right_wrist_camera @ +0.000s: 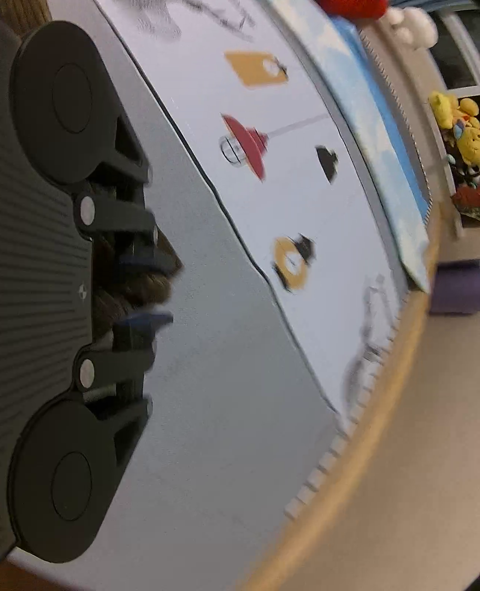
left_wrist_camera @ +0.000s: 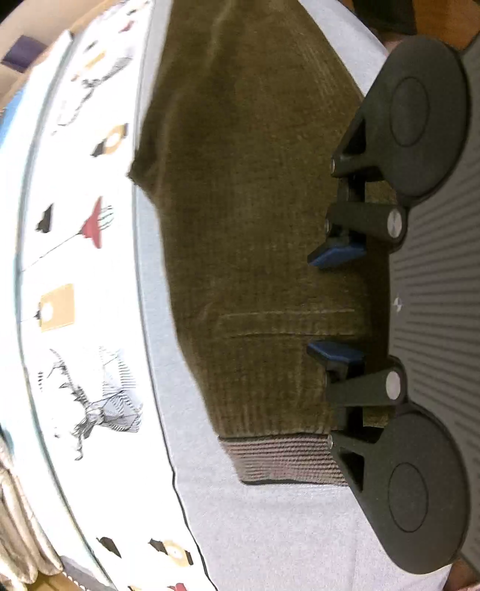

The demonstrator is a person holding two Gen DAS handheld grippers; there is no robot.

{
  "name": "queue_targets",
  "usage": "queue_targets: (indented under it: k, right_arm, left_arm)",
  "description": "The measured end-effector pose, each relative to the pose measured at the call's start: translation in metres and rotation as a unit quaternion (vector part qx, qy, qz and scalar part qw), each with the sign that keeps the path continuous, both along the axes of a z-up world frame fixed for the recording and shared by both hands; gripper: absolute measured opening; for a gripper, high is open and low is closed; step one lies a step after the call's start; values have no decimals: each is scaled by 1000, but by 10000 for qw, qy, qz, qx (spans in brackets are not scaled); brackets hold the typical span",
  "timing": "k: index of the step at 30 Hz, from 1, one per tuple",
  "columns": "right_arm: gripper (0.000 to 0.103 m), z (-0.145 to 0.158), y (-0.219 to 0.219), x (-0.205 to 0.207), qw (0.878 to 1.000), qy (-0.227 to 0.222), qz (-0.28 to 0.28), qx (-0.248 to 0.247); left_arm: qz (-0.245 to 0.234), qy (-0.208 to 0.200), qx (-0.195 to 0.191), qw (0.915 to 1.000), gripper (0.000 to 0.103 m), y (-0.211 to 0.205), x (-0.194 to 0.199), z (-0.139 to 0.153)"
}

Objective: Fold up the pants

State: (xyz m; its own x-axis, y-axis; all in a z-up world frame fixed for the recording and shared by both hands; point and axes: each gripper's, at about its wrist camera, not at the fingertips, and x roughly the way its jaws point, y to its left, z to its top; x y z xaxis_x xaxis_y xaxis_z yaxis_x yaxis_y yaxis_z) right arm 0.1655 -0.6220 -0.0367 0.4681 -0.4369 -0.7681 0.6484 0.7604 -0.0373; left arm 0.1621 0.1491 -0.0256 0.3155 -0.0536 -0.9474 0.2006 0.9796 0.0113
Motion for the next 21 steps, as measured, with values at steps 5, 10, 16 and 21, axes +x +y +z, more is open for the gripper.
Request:
queue_targets:
  k: [5, 10, 16, 21]
  right_arm:
    - [40, 40, 41, 8, 9982, -590, -5, -131]
    - [40, 70, 139, 44, 9750, -1198, 1801, 513]
    - [27, 81, 278, 84, 8841, -1374, 4019, 1947]
    - [27, 60, 392, 108, 8187, -735, 5145, 2441]
  left_arm:
    - [379, 466, 555, 9967, 46, 26, -4, -24]
    - [217, 589, 647, 9959, 39, 38, -16, -33]
    - [148, 560, 634, 9963, 39, 47, -21, -32]
    - [184, 588, 630, 9961, 39, 40, -23, -32]
